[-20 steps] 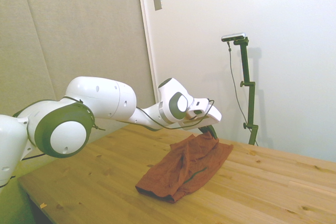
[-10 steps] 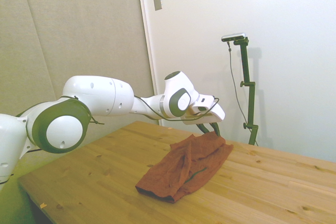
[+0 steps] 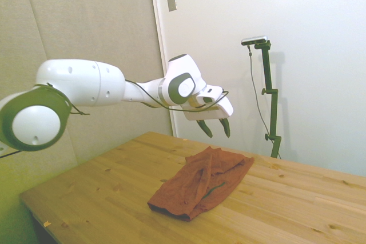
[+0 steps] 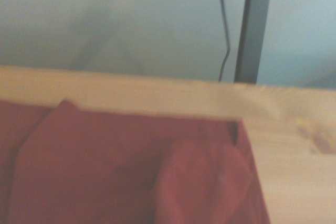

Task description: Fold the shorts

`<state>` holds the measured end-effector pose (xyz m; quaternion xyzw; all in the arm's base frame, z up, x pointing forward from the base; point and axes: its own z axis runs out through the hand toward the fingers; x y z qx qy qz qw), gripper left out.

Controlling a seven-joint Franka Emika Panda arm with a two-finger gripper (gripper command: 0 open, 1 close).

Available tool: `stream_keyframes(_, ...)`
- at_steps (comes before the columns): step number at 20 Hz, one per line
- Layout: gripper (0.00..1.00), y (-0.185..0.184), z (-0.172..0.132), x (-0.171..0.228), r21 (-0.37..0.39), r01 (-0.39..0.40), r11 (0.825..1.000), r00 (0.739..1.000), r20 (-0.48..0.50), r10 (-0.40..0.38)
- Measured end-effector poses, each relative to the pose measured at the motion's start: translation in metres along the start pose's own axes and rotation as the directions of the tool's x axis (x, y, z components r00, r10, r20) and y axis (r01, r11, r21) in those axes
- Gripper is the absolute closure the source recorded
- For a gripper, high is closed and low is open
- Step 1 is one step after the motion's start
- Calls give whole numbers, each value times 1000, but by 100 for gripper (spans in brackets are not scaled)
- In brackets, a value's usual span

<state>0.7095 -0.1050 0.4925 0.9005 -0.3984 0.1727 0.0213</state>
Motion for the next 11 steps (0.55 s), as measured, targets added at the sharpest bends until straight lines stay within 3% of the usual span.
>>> stream_keyframes(5, 0, 19, -33, -68, -56, -52, 997, 988, 143, 59)
stream_keyframes(11, 0, 42, -83, -162, -49, 3, 999, 977, 212, 7)
